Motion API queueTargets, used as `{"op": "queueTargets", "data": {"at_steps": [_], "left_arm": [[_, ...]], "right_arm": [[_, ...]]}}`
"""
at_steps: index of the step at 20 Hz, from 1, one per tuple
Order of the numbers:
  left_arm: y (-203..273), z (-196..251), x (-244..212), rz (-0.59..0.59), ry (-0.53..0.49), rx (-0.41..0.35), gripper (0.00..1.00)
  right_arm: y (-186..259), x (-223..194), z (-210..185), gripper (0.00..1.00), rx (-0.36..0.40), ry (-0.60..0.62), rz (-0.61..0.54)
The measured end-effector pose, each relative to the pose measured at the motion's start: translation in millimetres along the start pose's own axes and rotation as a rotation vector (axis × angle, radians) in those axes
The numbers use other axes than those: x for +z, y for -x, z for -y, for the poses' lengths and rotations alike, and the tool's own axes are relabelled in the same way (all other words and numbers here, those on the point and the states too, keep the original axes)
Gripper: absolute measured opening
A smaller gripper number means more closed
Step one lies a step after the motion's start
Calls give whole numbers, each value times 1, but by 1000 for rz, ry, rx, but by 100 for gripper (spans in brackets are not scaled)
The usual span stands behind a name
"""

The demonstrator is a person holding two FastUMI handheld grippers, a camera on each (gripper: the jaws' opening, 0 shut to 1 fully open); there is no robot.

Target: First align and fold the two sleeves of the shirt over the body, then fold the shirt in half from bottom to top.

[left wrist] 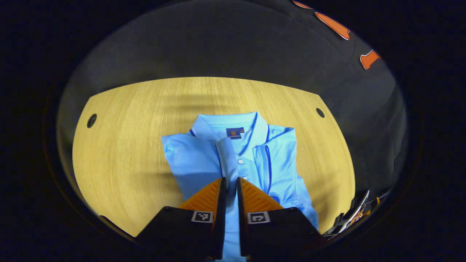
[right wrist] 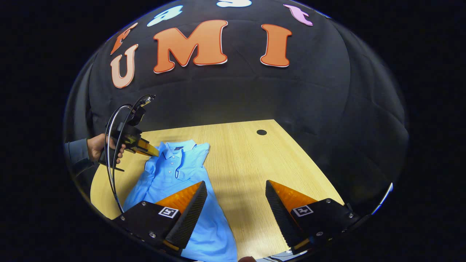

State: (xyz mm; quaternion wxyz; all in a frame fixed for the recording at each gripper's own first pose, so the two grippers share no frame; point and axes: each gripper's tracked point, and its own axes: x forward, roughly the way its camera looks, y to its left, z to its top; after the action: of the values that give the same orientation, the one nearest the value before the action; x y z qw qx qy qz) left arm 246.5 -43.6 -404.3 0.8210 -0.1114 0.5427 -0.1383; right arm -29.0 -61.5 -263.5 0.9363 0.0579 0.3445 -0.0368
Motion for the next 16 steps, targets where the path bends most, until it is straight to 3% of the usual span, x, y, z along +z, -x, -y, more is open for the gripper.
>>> {"op": "queueTargets", "data": {"at_steps": [1,3,6,8,10,14,16], "left_arm": [[1,12,-2,-5,8,-42,28],[3,27,-6,-1,-5,-92,54],[19,33,-11,13,-73,-82,93],[29,33,-20,29,-120,-57,100],[43,33,-31,39,-146,-35,100],[71,42,-55,129,-66,-54,100],[85,33,-68,176,-63,-20,100]], "right_arm": [[3,-2,3,98,-1,-7,1],[5,-5,8,98,-4,-11,-2],[9,-11,15,98,-7,-7,-14],[9,-16,15,98,2,1,-25],[14,-25,16,98,14,13,-40],[21,-41,13,98,48,25,-79],[26,-48,10,98,67,35,-91]]}}
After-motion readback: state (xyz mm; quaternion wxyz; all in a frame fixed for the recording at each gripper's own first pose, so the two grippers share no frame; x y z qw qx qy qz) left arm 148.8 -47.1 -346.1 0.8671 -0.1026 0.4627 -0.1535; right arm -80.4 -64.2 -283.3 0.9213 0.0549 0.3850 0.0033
